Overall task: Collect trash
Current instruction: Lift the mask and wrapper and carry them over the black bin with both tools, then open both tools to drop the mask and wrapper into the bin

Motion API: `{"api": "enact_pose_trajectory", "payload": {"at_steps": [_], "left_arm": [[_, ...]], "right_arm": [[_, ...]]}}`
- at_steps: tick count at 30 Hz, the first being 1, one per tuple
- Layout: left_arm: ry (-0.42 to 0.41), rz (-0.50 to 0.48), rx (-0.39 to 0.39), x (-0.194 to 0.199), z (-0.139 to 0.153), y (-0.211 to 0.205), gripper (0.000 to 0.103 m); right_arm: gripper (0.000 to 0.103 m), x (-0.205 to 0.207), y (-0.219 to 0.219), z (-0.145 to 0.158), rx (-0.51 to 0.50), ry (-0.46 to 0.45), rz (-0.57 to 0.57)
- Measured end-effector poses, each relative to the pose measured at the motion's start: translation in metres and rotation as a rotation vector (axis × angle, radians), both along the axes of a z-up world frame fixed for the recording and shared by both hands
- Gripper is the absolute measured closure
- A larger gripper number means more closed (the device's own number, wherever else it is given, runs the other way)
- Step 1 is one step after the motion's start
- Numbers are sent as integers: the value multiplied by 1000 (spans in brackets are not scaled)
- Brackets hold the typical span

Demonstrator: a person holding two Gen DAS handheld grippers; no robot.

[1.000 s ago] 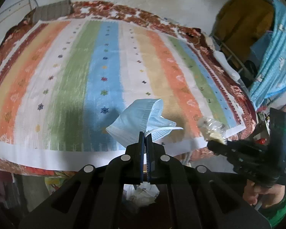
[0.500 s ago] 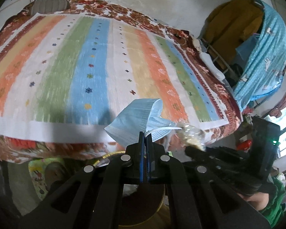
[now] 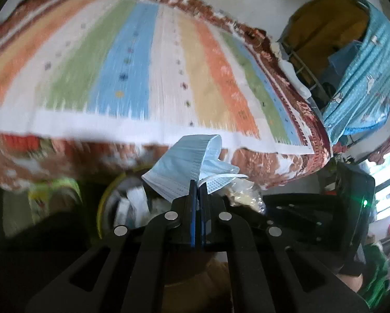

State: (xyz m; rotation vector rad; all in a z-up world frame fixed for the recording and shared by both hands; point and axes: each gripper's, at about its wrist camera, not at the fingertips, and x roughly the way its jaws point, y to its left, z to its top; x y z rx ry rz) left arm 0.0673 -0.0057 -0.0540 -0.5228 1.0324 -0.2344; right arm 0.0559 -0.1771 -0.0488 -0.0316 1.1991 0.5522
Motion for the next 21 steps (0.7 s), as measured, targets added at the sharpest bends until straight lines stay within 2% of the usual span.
{"api": "enact_pose_trajectory", "payload": {"at_steps": [2,5,10,15,21], "left_arm": [[55,4,-26,2,-13,-2,102],[96,29,9,5,-26,-1,102],[202,95,-21,11,-53,8,102],[257,127,-24,15,-71,10,102],[284,153,-18,20,-79,14,102]], "right_arm": [[83,-2,2,-8,-21,26,11],[83,-1,5,-16,-52,44,10],[83,5,6,-35,-76,113,-11],[83,9,12,-54,-105,156,-18],[72,16,11,-64,-110,181,-38]]}}
